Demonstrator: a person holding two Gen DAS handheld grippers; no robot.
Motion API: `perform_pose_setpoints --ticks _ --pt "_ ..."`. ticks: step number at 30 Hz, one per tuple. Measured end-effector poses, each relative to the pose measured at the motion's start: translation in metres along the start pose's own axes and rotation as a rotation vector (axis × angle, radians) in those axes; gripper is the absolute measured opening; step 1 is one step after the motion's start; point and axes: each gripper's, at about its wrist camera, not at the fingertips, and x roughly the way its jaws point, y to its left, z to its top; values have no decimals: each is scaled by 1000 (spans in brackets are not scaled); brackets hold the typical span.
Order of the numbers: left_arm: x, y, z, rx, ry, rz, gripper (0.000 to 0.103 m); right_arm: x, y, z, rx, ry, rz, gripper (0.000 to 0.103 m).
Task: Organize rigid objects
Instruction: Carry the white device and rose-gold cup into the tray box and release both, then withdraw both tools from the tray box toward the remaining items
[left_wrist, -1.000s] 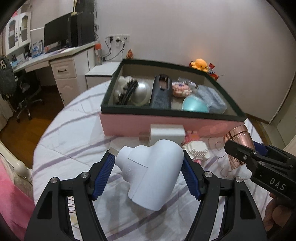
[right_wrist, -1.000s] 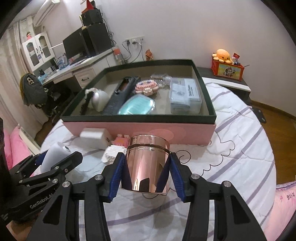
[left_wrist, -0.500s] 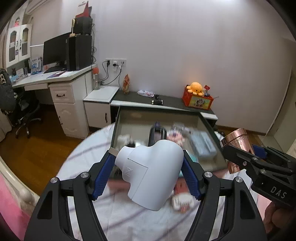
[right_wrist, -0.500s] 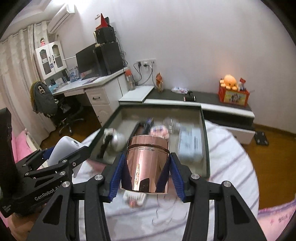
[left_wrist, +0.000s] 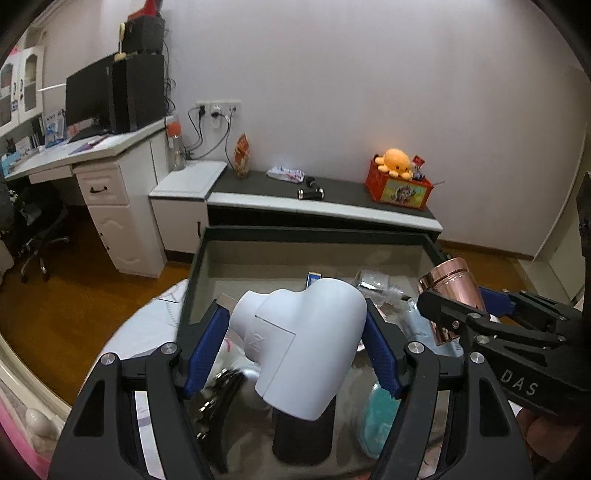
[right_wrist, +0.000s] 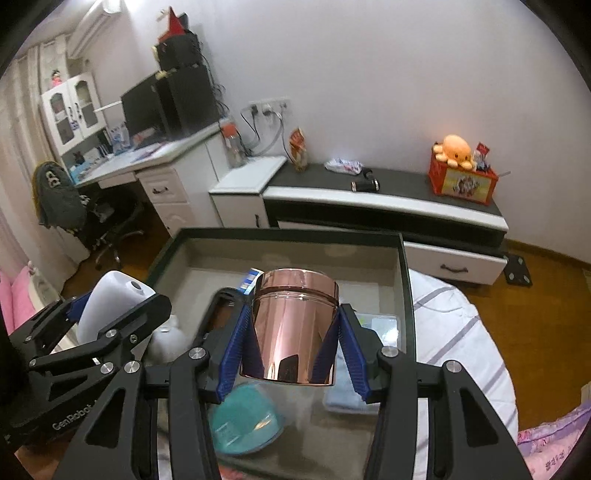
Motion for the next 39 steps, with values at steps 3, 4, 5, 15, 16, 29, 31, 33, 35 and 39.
perform_pose_setpoints --ticks 3,4,5,15,16,29,31,33,35,39 --pt "15 -1 -3 1 25 3 72 16 -4 -4 0 35 -9 50" --pt "19 0 -4 0 35 1 72 19 -5 -4 1 43 -9 50" --pt "22 0 -4 1 40 2 72 22 -6 -5 2 51 -9 50" --pt "24 0 -9 21 69 46 78 34 -6 -12 4 105 -2 51" --pt "21 -1 -10 24 61 55 82 33 -6 -12 5 107 -7 55" --pt "-53 10 -12 -1 -29 113 103 -20 -8 -19 73 5 -25 103" --pt "-72 9 -13 -6 -51 117 103 -41 -5 -23 81 -37 -42 103" --pt "-93 8 -16 -12 -78 117 103 -61 -1 -27 80 -71 -50 103" --pt "-115 6 -20 -13 -106 119 103 -85 8 -34 69 -109 -67 103" --pt "-165 -1 -28 -22 -167 113 103 -130 21 -49 51 -177 -92 103"
